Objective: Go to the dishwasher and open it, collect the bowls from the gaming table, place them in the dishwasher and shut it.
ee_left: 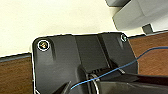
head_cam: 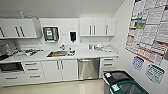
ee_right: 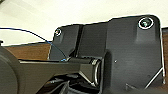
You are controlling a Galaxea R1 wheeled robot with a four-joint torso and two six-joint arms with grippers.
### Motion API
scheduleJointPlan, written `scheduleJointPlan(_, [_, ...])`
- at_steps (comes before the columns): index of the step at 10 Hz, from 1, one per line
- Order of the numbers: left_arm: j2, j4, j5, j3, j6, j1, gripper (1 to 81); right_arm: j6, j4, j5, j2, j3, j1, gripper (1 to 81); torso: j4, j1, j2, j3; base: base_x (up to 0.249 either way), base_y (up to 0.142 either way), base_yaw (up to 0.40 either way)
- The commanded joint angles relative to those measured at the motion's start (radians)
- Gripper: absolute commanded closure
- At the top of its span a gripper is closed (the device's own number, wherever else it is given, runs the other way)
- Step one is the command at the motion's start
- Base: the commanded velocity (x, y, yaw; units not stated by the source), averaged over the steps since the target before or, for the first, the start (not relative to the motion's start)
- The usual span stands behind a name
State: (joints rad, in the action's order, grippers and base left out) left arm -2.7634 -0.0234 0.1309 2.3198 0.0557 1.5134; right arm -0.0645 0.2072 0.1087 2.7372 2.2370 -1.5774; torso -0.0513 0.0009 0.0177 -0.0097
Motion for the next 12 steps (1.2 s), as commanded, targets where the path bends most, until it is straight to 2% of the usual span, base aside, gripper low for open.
scheduleJointPlan(1, [0.019,-0.013,-0.045,-0.011,0.007,-0.049,1.0,0.005,0.018,-0.041,-0.015,-0.024,0.043,1.0,0.000,0.000,0.000,0.000,0.099,0.000,0.000])
scheduleJointPlan(12, [0.019,-0.013,-0.043,-0.011,0.007,-0.048,1.0,0.005,0.017,-0.043,-0.014,-0.025,0.046,1.0,0.000,-0.001,0.000,0.000,0.099,0.000,0.000])
